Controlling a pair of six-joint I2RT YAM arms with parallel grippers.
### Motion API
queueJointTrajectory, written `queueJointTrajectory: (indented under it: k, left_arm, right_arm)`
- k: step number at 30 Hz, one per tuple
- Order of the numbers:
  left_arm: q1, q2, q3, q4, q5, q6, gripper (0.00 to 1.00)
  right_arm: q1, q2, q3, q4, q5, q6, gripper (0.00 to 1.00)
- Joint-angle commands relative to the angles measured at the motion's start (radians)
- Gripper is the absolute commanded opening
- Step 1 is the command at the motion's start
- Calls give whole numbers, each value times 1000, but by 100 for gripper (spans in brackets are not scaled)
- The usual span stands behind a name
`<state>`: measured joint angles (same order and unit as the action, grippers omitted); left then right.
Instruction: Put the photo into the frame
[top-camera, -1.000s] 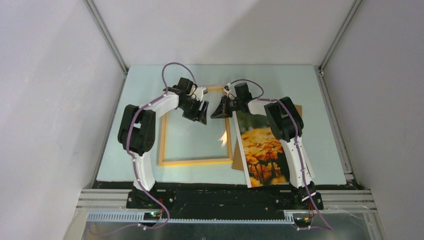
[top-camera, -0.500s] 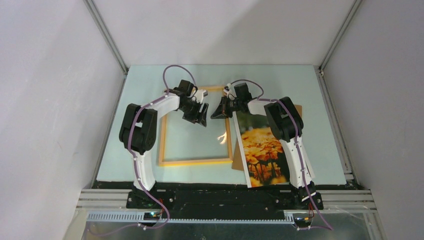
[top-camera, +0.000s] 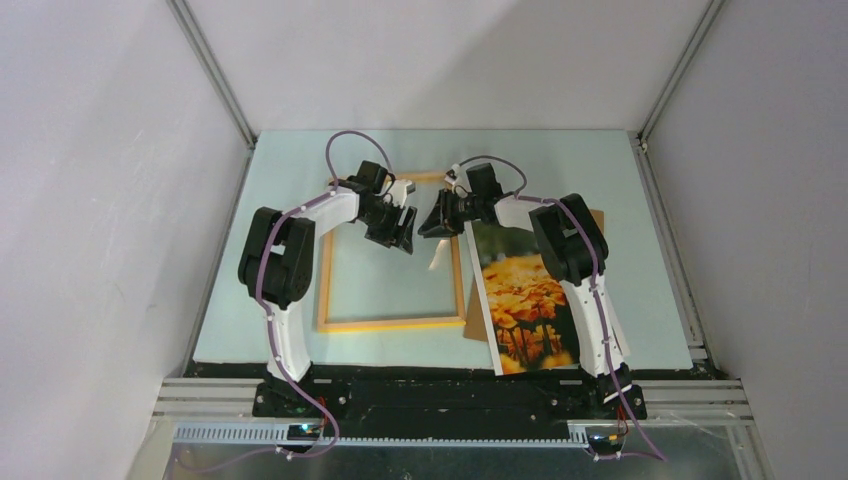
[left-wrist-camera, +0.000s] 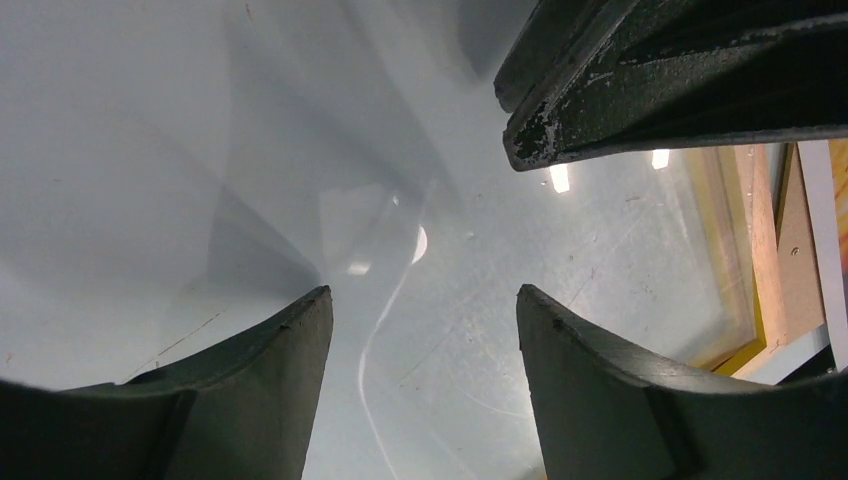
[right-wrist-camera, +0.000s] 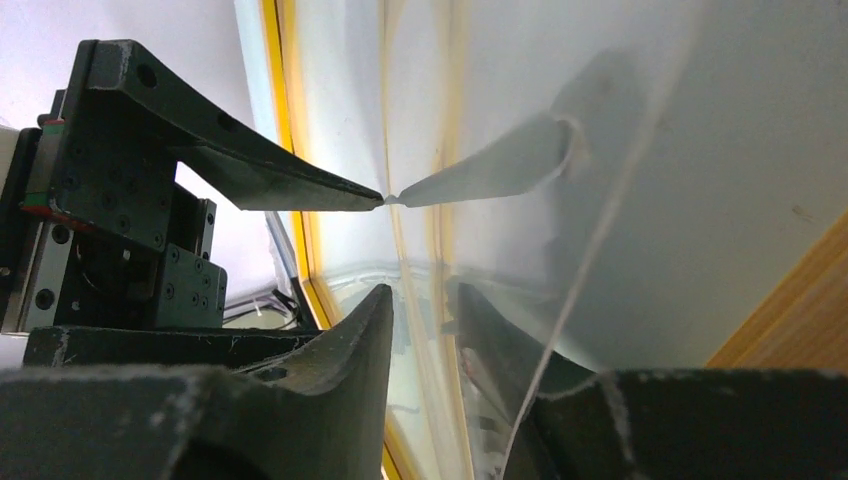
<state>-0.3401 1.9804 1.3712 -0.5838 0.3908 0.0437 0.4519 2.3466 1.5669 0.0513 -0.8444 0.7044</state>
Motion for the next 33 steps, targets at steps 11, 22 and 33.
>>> queueJointTrajectory:
  k: [11,22,33]
  left_arm:
    - [-5,8,-20,3,-22,-4,73]
    - [-6,8,-19,4,-25,-4,73]
    - [-5,-4,-19,3,-30,-5,73]
  right_arm:
    - [-41,-99,21,-107,58,-101,42]
    - [-82,-158,-15,-146,77,-152,43]
    - [-126,-228,-51,-167,95,-209,45]
